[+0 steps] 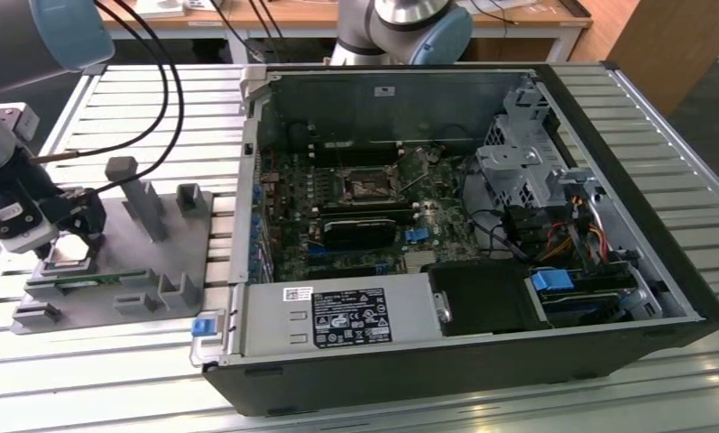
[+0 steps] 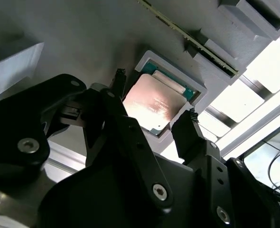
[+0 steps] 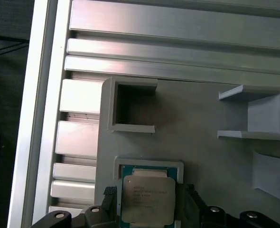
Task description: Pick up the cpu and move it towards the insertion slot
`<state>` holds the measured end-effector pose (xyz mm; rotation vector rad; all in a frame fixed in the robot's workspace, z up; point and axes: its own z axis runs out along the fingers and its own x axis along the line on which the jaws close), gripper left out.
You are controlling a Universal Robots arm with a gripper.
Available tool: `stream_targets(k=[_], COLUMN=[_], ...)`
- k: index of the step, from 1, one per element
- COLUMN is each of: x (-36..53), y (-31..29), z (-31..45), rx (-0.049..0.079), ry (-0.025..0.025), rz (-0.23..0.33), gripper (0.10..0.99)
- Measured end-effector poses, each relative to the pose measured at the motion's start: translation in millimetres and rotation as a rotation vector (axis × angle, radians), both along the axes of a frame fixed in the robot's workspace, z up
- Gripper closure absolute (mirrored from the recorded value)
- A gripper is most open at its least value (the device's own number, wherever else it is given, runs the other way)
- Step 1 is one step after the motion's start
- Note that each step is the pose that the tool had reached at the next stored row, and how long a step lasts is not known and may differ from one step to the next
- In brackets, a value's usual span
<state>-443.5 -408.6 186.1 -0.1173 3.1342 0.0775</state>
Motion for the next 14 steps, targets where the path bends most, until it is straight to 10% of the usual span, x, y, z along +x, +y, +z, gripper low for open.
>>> stream_targets(k=[14], x=[-3.0], y=[1.5], z=[-2.5], rx=[0.0], ry=[0.0002], rz=[0.0], gripper=[0.431])
